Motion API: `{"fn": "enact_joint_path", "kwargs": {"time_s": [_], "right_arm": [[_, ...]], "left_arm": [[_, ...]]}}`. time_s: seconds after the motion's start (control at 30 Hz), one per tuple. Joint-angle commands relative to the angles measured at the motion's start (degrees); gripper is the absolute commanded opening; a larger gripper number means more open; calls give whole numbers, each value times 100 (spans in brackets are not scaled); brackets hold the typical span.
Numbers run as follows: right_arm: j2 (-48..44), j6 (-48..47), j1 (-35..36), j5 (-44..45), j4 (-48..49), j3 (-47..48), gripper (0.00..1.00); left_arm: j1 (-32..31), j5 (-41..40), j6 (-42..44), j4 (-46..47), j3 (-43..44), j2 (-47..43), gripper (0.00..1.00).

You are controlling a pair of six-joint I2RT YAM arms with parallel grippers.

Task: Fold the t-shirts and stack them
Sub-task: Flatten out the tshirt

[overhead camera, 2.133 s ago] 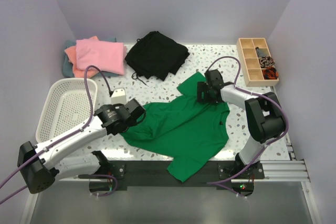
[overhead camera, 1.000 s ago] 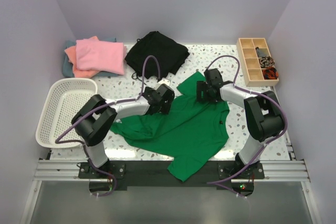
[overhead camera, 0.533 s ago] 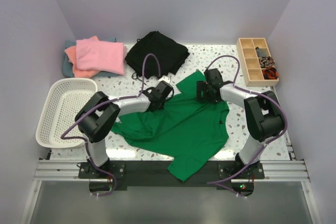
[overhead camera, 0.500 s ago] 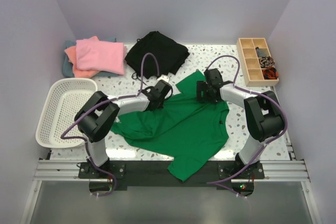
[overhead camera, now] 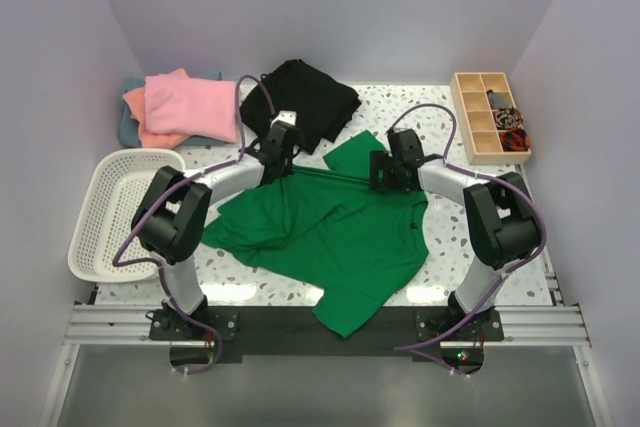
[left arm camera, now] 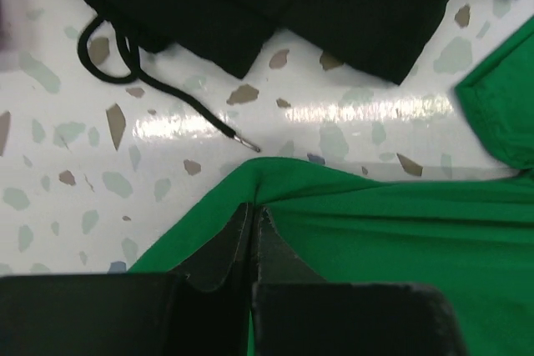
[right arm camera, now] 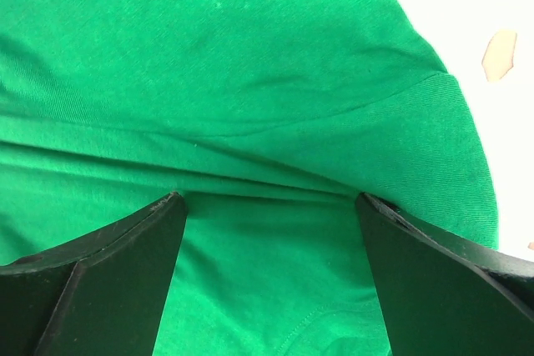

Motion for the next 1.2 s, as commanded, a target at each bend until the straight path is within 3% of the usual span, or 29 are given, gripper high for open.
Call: {"fn": "enact_joint_path", "kwargs": {"time_s": [0.0, 0.13, 0.27, 0.5, 0.6, 0.7, 0.73, 0.87, 0.97, 1.17], "right_arm": [[345, 106, -54, -55, -528, -225, 88], [345, 106, -45, -55, -528, -217, 88], [327, 123, -54, -38, -484, -252, 88], [301, 141, -54, -38, -441, -287, 88], [309, 150, -46, -29, -449, -287, 88], [336, 141, -54, 14, -475, -252, 88], [318, 115, -46, 24, -458, -252, 88], [-380, -113, 252, 435, -467, -401, 93], [-989, -184, 420, 175, -756, -384, 96], [-1649, -97, 1069, 164, -1179, -567, 98]], "left_arm": [[269, -930, 625, 267, 723, 144, 0], [295, -1764, 827, 222, 1051, 636, 0], [409, -2582, 1126, 818, 955, 654, 0], [682, -2591, 1793, 1855, 1033, 558, 0], [708, -2995, 2180, 2356, 1042, 549, 19], [717, -3137, 2015, 1327, 1550, 689, 30], [708, -3128, 1587, 1042, 1630, 637, 35], [682, -2218, 522, 92, 1246, -100, 38], [630, -1181, -15, 55, 299, -908, 38], [296, -230, -851, -182, -1116, -1964, 39]]}}
